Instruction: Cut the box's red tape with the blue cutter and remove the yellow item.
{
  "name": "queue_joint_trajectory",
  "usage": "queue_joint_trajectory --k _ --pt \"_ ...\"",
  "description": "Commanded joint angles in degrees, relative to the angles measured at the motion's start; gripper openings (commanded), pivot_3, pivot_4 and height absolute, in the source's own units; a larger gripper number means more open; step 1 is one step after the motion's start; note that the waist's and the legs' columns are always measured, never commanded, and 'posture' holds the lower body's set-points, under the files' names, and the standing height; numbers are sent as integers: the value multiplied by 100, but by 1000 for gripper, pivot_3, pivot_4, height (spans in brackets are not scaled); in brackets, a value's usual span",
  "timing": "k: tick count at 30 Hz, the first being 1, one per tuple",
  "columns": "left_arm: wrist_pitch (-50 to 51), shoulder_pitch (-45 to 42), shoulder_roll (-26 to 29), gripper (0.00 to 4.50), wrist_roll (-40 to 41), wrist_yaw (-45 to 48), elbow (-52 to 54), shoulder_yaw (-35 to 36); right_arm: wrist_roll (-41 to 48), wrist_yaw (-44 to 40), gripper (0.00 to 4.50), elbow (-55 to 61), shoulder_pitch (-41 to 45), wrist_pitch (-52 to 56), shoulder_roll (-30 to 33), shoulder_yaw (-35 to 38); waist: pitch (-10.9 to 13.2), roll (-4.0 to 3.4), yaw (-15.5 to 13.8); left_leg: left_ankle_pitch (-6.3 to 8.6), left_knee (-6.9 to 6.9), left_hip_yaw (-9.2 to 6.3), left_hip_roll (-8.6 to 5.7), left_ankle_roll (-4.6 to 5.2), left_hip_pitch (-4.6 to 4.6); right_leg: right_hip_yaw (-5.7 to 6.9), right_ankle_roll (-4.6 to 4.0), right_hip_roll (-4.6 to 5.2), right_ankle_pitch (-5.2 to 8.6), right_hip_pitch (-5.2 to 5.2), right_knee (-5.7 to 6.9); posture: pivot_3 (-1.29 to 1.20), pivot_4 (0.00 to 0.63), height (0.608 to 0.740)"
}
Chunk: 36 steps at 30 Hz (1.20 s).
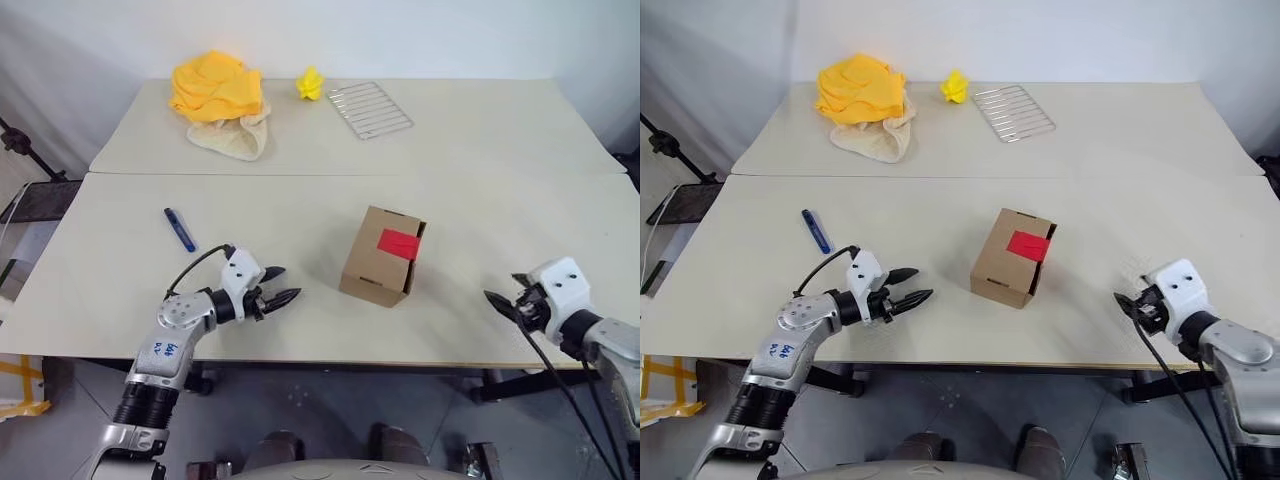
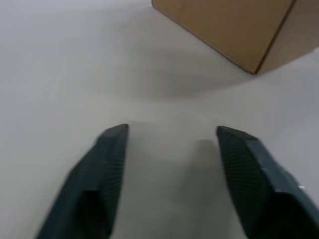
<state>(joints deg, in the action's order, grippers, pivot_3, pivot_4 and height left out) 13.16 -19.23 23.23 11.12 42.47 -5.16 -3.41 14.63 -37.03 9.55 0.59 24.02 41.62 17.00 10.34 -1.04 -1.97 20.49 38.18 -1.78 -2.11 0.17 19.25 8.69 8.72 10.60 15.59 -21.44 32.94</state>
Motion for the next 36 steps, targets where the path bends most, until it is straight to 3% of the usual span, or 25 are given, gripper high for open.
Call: queue_joint_trajectory --k 1,6,11,19,30,36 --pt "-52 -126 -137 1691 -170 -140 -101 -178 213 68 1767 364 207 254 -65 10 2 4 3 0 1 2 -1 0 0 -3 1 0 -1 0 0 0 150 740" --pt "-307 -515 -549 157 -515 -482 -519 -453 140 81 16 278 806 518 -241 -564 3 6 -20 0 4 3 -1 0 -1 -4 0 -1 -2 0 1 0 150 740" --pt "-127 -956 -1017 24 -454 -498 -1085 -518 -87 122 0 -342 1646 707 -435 -1175 3 6 -83 -1 14 3 -3 1 2 -4 1 -1 -6 0 4 0 150 740" --pt "22 -1201 -1474 24 -426 0 -1133 -952 -129 -248 0 -1343 2901 933 -813 -1813 3 6 -73 0 27 5 -4 2 13 -3 3 -2 -9 -4 2 0 150 740" --pt "558 -1451 -2198 24 -459 315 -983 -1502 -326 -1265 0 -1618 3380 1123 -82 -2101 3 6 -114 18 91 -4 -10 27 61 6 23 1 -23 -8 -7 0 150 740" --pt "767 -1614 -2672 24 -495 439 -1001 -1775 -845 -1557 0 -2271 3570 555 100 -2414 2 7 -124 18 94 -4 -11 28 61 4 23 1 -26 -8 -9 0 150 740"
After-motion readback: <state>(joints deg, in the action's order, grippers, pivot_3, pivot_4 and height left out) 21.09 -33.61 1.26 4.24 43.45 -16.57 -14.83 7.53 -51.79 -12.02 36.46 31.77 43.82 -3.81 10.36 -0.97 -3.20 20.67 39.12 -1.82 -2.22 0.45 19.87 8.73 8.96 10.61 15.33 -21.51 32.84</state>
